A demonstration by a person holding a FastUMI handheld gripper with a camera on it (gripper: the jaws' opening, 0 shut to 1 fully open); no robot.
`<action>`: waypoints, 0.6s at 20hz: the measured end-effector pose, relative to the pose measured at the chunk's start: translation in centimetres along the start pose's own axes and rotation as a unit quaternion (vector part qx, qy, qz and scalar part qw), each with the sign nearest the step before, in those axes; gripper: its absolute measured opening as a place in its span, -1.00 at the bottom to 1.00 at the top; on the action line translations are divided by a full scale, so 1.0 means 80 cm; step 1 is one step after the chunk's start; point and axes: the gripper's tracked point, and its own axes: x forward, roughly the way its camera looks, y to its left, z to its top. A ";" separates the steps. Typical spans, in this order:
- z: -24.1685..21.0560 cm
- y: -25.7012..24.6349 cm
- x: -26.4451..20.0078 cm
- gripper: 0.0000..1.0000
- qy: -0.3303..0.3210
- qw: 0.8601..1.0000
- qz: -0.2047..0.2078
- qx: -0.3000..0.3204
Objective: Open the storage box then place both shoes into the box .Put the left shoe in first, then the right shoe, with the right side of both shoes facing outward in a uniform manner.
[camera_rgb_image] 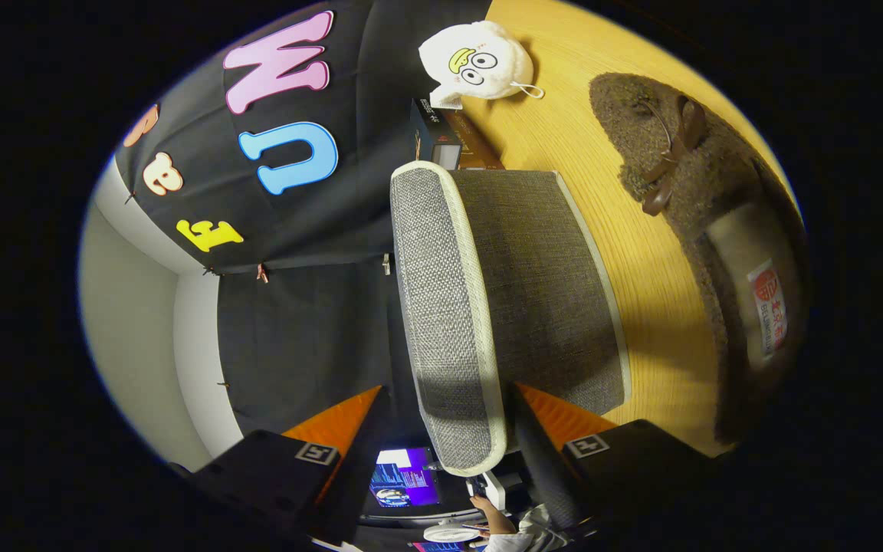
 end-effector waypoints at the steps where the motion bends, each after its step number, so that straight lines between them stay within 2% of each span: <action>1: 0.000 0.002 0.001 0.63 -0.003 1.000 0.002 0.004; 3: -0.007 0.014 -0.006 0.24 0.017 0.999 0.013 0.028; 4: -0.008 0.016 -0.007 0.19 0.019 0.999 0.012 0.032; 5: -0.010 0.017 -0.003 -0.03 0.022 0.999 0.013 0.033; 6: -0.014 0.018 -0.005 -0.13 0.029 0.999 0.013 0.037; 8: -0.021 0.016 -0.001 -0.12 0.040 0.998 0.004 0.039; 9: -0.017 0.010 0.012 -0.44 0.026 0.999 -0.014 0.041; 10: -0.014 0.013 0.001 -0.75 0.028 0.999 -0.011 0.045; 11: -0.013 0.013 -0.001 -0.70 0.032 0.998 -0.015 0.050; 12: -0.017 0.014 0.004 -0.79 0.033 0.998 -0.014 0.047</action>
